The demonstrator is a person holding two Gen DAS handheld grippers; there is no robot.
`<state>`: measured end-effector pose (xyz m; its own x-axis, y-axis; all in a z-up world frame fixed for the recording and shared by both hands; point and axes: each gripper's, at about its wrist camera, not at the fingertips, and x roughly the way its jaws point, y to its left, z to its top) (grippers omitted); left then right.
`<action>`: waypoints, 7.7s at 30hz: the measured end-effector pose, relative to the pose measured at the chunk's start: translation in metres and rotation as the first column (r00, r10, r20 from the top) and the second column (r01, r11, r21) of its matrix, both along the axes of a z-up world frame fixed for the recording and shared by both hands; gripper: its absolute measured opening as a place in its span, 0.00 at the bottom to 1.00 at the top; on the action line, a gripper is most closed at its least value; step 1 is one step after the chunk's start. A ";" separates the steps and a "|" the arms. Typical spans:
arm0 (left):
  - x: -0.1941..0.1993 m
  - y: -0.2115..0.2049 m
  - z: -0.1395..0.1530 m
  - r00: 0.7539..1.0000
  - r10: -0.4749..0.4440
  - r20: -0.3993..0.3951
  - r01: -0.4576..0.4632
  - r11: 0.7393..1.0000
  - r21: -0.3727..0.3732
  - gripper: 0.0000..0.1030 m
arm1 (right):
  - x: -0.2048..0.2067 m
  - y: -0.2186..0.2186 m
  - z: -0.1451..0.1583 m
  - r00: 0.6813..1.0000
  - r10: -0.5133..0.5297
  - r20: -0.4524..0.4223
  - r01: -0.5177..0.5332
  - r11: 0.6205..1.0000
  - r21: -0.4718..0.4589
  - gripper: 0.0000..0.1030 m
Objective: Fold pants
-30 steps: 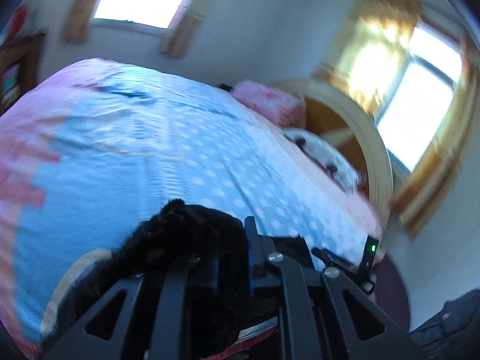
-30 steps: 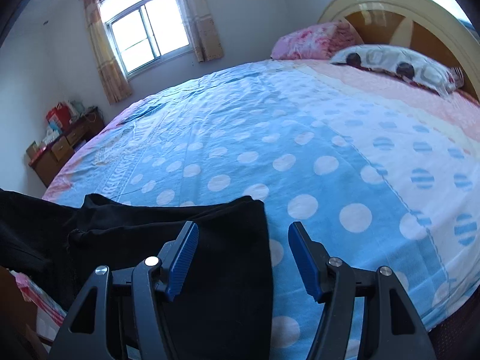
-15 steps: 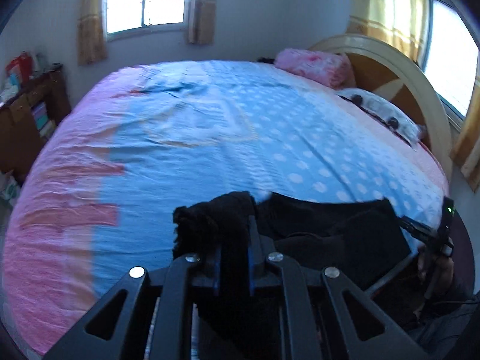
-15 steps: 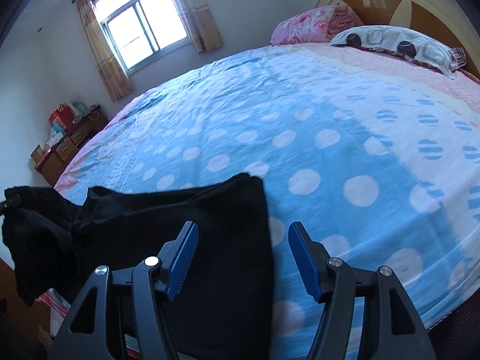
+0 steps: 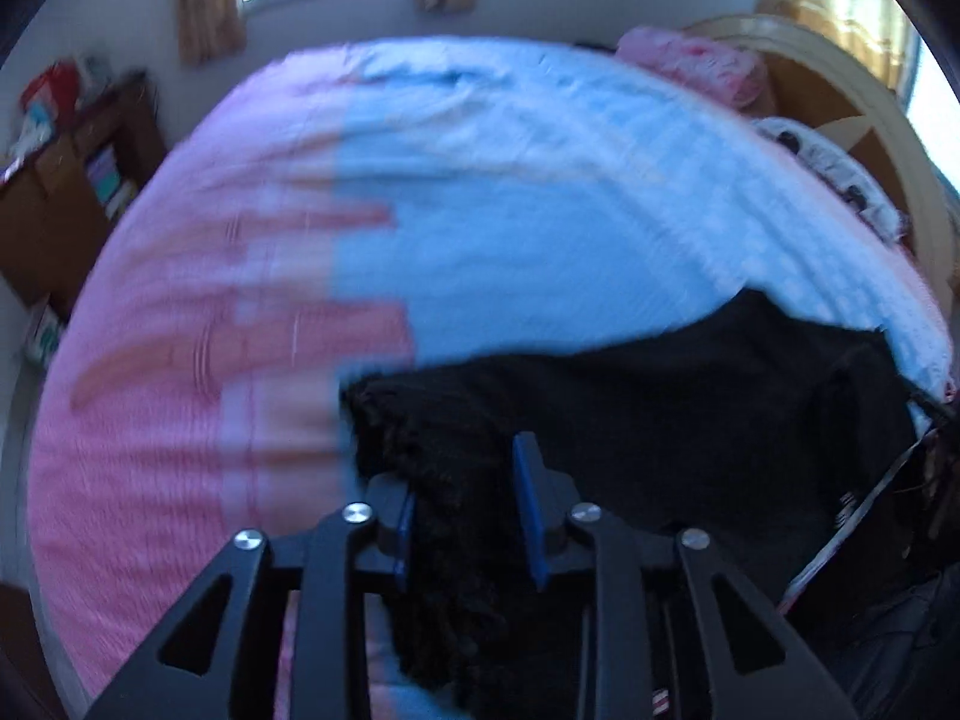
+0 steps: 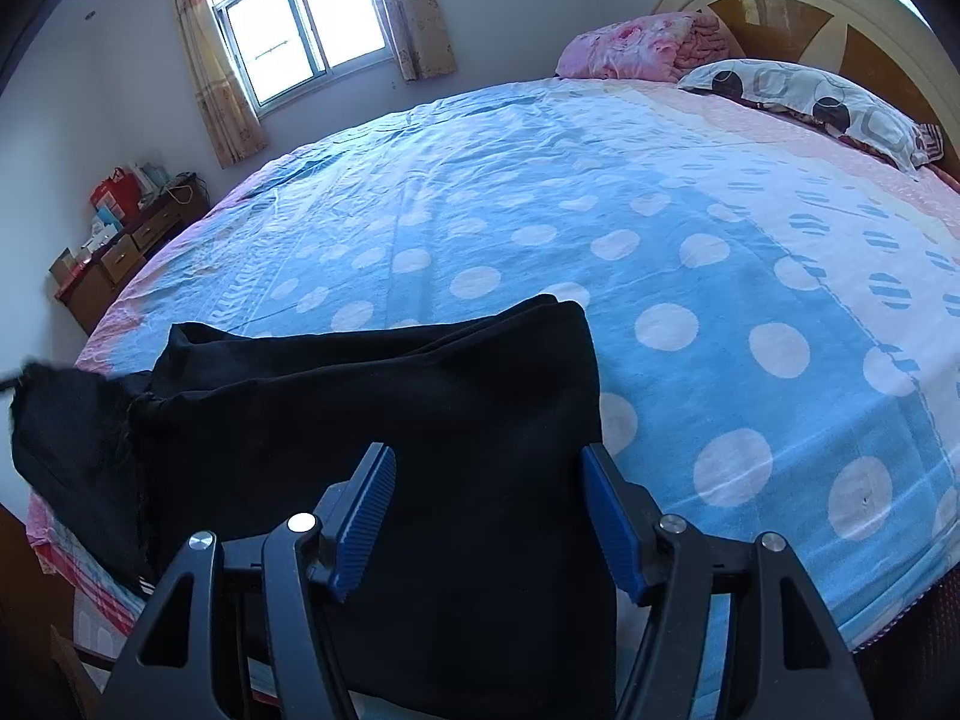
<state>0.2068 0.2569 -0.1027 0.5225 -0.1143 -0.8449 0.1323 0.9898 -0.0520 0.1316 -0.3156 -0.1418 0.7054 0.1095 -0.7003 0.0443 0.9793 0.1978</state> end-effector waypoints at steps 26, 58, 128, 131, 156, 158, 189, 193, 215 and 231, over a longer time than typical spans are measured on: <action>-0.024 0.021 -0.045 0.998 0.066 0.020 -0.058 0.955 -0.289 0.19 | -0.002 0.046 0.014 0.997 0.032 0.064 -0.026 0.996 -0.087 0.64; -0.003 -0.308 0.102 0.943 -0.318 0.101 0.314 0.744 -0.590 0.11 | -0.021 -0.055 0.018 0.984 -0.126 0.124 0.114 0.988 0.100 0.64; -0.040 -0.292 -0.047 0.975 -0.132 0.178 0.128 0.991 0.032 1.00 | 0.063 -0.039 0.036 0.980 0.197 -0.030 -0.187 0.960 0.208 0.49; -0.038 -0.289 -0.046 0.981 -0.117 0.156 0.119 0.993 -0.008 1.00 | 0.086 -0.046 0.011 0.980 0.135 -0.147 -0.095 0.963 0.250 0.49; -0.066 -0.252 -0.058 0.984 -0.105 0.144 0.116 0.991 -0.070 1.00 | 0.190 0.178 0.039 0.665 0.691 -0.283 -0.644 0.723 0.249 0.41; -0.062 -0.249 -0.067 0.988 -0.097 0.120 0.109 0.989 -0.100 1.00 | 0.189 0.192 0.031 0.655 0.681 -0.327 -0.672 0.723 0.160 0.12; -0.067 -0.245 -0.065 0.981 -0.121 0.153 0.133 0.989 -0.070 1.00 | 0.195 0.211 0.022 0.561 0.741 -0.370 -0.749 0.644 0.156 0.17; -0.069 -0.247 -0.064 0.981 -0.123 0.152 0.135 0.988 -0.075 1.00 | 0.184 0.216 0.033 0.587 0.733 -0.344 -0.757 0.648 0.088 0.09; -0.070 -0.250 -0.042 0.978 -0.073 0.196 0.085 0.995 -0.055 1.00 | 0.120 0.070 0.081 0.841 0.519 -0.154 -0.532 0.845 -0.054 0.54; -0.079 -0.251 -0.034 0.976 -0.033 0.215 0.051 0.996 -0.076 1.00 | -0.029 -0.021 0.020 0.926 0.325 -0.191 -0.299 0.942 0.156 0.46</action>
